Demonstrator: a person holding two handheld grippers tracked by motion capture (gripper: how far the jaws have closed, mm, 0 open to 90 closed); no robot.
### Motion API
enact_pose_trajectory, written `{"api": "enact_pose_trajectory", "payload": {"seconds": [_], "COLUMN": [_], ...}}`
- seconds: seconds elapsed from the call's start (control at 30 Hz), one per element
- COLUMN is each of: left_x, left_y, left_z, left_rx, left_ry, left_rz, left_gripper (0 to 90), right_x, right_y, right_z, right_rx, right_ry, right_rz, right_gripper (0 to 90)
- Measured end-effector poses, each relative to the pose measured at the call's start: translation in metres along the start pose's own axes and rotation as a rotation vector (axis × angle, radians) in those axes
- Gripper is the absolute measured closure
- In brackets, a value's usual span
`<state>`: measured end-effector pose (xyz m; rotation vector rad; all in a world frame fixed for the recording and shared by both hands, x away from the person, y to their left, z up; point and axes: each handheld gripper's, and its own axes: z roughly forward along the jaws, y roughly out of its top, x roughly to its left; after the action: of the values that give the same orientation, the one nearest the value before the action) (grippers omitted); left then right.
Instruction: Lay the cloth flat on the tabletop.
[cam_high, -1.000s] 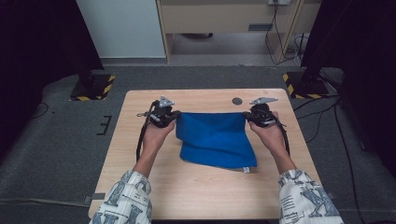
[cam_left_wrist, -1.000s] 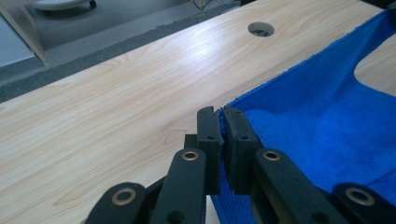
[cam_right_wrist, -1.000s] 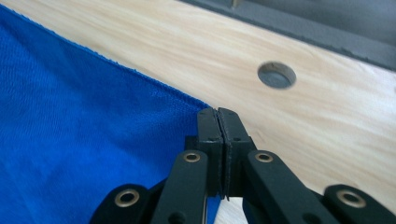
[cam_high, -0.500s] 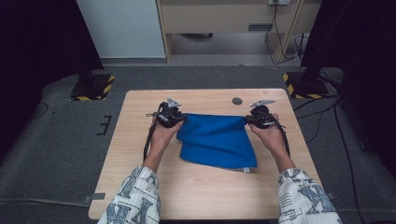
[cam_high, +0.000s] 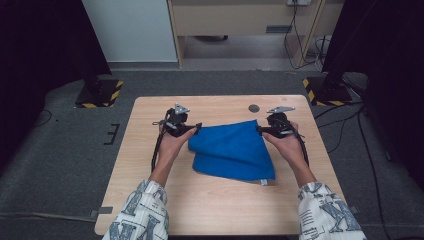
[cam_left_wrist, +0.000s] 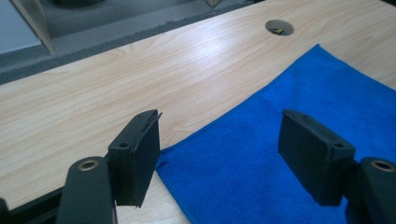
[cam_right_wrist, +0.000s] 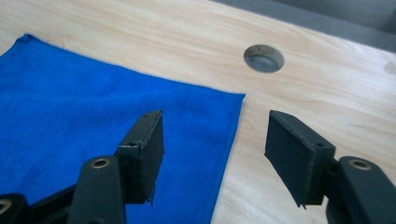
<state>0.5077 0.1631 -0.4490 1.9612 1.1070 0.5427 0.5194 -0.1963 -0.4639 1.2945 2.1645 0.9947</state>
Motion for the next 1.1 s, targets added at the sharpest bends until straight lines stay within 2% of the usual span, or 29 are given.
{"api": "enact_pose_trajectory", "payload": {"seconds": [0.27,0.33,0.47,0.5,0.53,0.63,0.77,0.9,1.1], "left_x": [-0.005,-0.007,-0.012,-0.015,-0.015,-0.019,-0.021,-0.023,-0.026], "left_y": [-0.011,-0.014,-0.023,-0.030,-0.030,-0.040,-0.051,-0.061,-0.076], "left_z": [-0.012,-0.015,-0.023,-0.026,-0.026,-0.032,-0.034,-0.038,-0.046], "left_rx": [-0.018,-0.017,-0.036,-0.037,-0.037,-0.041,-0.040,-0.033,-0.024], "left_ry": [-0.012,-0.015,-0.038,-0.046,-0.046,-0.057,-0.068,-0.085,-0.108], "left_rz": [0.002,-0.004,0.011,0.018,0.018,0.033,0.031,0.025,0.014], "left_gripper": [28.9,24.7,22.9,22.5,22.4,22.5,23.2,26.4,29.1], "right_x": [0.006,0.007,0.014,0.015,0.015,0.017,0.019,0.022,0.024], "right_y": [-0.006,-0.007,-0.015,-0.017,-0.017,-0.025,-0.033,-0.044,-0.056], "right_z": [-0.010,-0.014,-0.025,-0.027,-0.027,-0.034,-0.040,-0.046,-0.053], "right_rx": [-0.009,-0.016,-0.033,-0.038,-0.038,-0.049,-0.068,-0.080,-0.092], "right_ry": [0.030,0.046,0.088,0.090,0.090,0.096,0.108,0.112,0.115], "right_rz": [0.001,0.006,-0.032,-0.031,-0.031,-0.038,-0.037,-0.039,-0.031], "right_gripper": [31.2,29.2,25.1,25.1,25.1,28.0,34.2,44.5,48.4]}}
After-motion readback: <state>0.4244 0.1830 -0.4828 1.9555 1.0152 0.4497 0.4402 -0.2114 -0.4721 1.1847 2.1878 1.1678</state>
